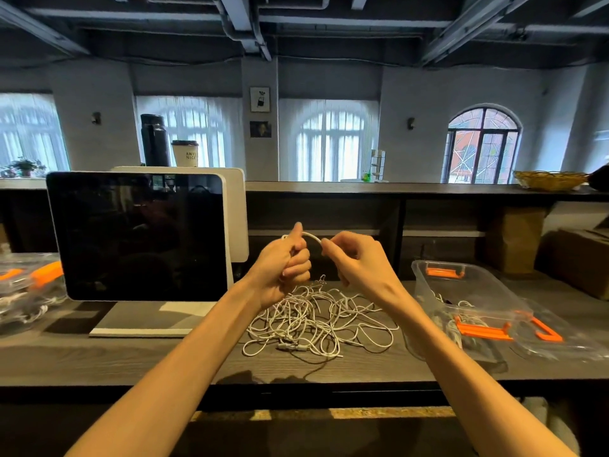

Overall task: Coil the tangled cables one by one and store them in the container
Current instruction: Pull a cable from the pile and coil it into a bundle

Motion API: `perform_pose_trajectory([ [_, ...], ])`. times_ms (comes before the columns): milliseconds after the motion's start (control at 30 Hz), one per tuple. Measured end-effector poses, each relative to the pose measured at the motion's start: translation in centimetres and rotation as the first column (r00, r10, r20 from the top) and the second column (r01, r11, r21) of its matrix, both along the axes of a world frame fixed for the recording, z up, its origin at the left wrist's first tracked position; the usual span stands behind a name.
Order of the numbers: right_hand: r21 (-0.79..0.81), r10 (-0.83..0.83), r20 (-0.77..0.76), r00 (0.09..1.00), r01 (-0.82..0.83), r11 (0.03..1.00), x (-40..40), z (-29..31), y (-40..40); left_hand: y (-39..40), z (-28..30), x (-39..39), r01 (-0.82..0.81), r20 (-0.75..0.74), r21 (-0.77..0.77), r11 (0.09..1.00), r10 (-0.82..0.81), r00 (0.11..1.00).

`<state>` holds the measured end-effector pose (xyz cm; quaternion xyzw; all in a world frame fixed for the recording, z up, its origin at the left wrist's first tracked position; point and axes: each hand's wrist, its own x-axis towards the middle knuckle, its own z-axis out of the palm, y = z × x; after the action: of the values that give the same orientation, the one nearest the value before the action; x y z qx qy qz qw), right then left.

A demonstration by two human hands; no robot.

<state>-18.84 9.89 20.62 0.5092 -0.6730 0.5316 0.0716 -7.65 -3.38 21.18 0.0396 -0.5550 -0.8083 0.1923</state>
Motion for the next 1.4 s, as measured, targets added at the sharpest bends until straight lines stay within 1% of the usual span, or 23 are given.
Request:
perform_pose_trajectory([
  [67,0.011,-0.028,-0.011,1.000,0.028,1.000,0.5,-0.9,-0.2,0.2,-0.6,-0.7,-0.166,0.004,-0.049,0.985,0.166,0.986],
  [167,-0.008,-0.009,-0.018,1.000,0.009,1.000,1.6,-1.2,-0.6,1.2,-1.4,-1.5,-0.368,-0.020,-0.203,0.908,0.371,0.928],
  [200,-0.019,-0.010,-0.018,1.000,0.009,1.000,1.7,-1.3,-0.8,1.5,-1.4,-1.5,-0.384,-0.038,-0.217,0.897,0.386,0.922],
  [233,-0.024,-0.021,-0.023,1.000,0.020,1.000,1.7,-1.5,-1.0,1.9,-1.3,-1.4,-0.363,-0.051,-0.208,0.908,0.361,0.931],
  [333,0.001,-0.047,-0.046,0.998,0.047,0.999,1.8,-2.2,-1.3,2.5,-1.0,-1.1,-0.200,-0.053,-0.087,0.976,0.195,0.979],
  [367,0.011,-0.028,-0.050,0.998,0.028,1.000,2.0,-2.4,-1.3,2.7,-1.0,-1.1,-0.177,-0.062,-0.035,0.984,0.175,0.983],
  [433,0.023,0.048,-0.048,0.998,-0.047,0.999,2.5,-2.6,-1.1,2.5,-1.0,-1.4,-0.199,-0.099,0.110,0.974,0.210,0.973],
  [500,0.050,0.102,-0.025,0.994,-0.101,0.994,2.8,-2.8,-0.6,1.7,-0.8,-1.6,-0.269,-0.115,0.259,0.928,0.306,0.945],
  [567,0.099,0.098,-0.042,0.994,-0.094,0.991,2.7,-3.0,-0.2,0.6,-0.4,-1.4,-0.313,-0.103,0.319,0.894,0.361,0.927],
  [633,0.159,0.109,-0.061,0.992,-0.098,0.982,2.5,-3.4,0.3,-0.1,0.0,-1.2,-0.308,-0.087,0.317,0.897,0.351,0.932],
  [667,0.174,0.132,-0.057,0.990,-0.120,0.977,2.5,-3.5,0.6,-0.2,0.1,-1.1,-0.312,-0.075,0.277,0.909,0.344,0.936],
  [700,0.187,0.151,-0.071,0.986,-0.135,0.973,2.3,-3.5,0.8,-0.3,0.2,-1.0,-0.329,-0.062,0.206,0.922,0.347,0.936],
  [733,0.199,0.164,-0.113,0.980,-0.140,0.970,2.3,-3.4,1.0,-0.3,0.2,-0.9,-0.360,-0.050,0.104,0.927,0.366,0.929],
  [767,0.220,0.168,-0.181,0.969,-0.127,0.967,2.2,-3.3,1.1,-0.2,0.1,-0.8,-0.396,-0.041,-0.024,0.918,0.395,0.918],
  [833,0.254,0.158,-0.352,0.923,-0.068,0.965,2.0,-2.7,1.4,0.1,0.2,-0.5,-0.424,-0.020,-0.282,0.861,0.437,0.899],
  [900,0.256,0.117,-0.498,0.859,0.017,0.967,1.8,-1.6,1.5,0.4,0.1,-0.4,-0.359,0.018,-0.460,0.812,0.413,0.911],
  [933,0.262,0.112,-0.524,0.844,0.035,0.965,1.9,-1.0,1.6,0.4,-0.1,-0.4,-0.314,0.034,-0.520,0.795,0.386,0.922],
  [1033,0.307,0.188,-0.448,0.874,-0.047,0.951,2.6,0.0,1.2,0.7,-0.4,-0.7,-0.168,0.101,-0.615,0.770,0.289,0.952],
  [1100,0.238,0.172,-0.403,0.899,-0.078,0.968,3.1,0.1,0.8,0.9,-0.2,-0.5,-0.088,0.149,-0.598,0.796,0.218,0.965],
  [1167,0.105,0.114,-0.299,0.948,-0.086,0.991,2.9,0.3,0.7,0.7,0.1,0.1,-0.014,0.192,-0.540,0.842,0.139,0.972],
  [1233,0.037,0.078,-0.219,0.973,-0.071,0.997,2.3,0.6,0.9,0.7,0.3,0.8,0.111,0.259,-0.496,0.861,0.025,0.966],
  [1333,0.069,0.087,-0.177,0.980,-0.076,0.995,1.7,0.9,0.9,0.7,0.1,1.4,0.261,0.309,-0.432,0.863,-0.130,0.942],
  [1400,0.086,0.153,-0.107,0.982,-0.144,0.986,1.3,1.0,0.9,0.7,-0.1,1.7,0.324,0.329,-0.422,0.847,-0.190,0.925],
])
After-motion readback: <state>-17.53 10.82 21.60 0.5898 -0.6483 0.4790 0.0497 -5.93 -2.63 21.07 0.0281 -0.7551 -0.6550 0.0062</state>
